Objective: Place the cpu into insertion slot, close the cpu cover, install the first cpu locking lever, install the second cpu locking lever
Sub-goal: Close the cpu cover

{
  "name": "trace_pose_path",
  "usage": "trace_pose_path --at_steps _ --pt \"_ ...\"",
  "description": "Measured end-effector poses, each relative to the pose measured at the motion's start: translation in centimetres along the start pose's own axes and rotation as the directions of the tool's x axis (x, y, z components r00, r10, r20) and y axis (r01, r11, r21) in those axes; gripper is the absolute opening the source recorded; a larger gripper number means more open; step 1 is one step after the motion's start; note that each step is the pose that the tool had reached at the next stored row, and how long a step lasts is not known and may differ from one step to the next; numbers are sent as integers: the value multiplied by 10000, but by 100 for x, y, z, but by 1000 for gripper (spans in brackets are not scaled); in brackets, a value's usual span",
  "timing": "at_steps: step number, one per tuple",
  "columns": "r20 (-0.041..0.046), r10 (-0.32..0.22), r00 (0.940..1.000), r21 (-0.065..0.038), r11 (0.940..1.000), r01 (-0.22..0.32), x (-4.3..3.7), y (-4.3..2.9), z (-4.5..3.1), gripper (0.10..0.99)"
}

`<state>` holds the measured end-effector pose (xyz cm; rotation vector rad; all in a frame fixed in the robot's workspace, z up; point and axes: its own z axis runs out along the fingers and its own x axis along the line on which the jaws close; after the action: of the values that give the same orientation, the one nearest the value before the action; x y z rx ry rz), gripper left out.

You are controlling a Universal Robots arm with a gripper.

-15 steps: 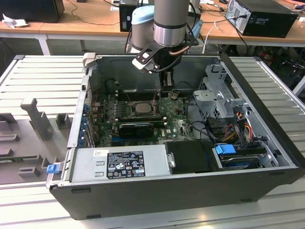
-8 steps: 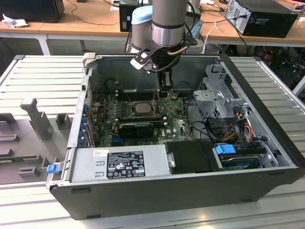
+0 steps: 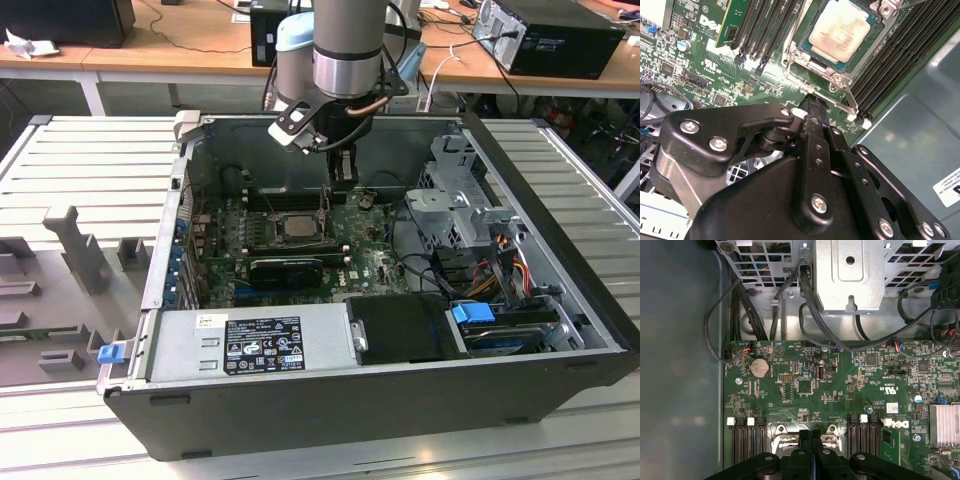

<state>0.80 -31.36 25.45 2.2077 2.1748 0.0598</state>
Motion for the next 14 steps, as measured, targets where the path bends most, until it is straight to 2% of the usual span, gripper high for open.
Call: trace_pose_path --at_steps 14 --pt "1 0 10000 0 10000 0 -1 -63 -4 106"
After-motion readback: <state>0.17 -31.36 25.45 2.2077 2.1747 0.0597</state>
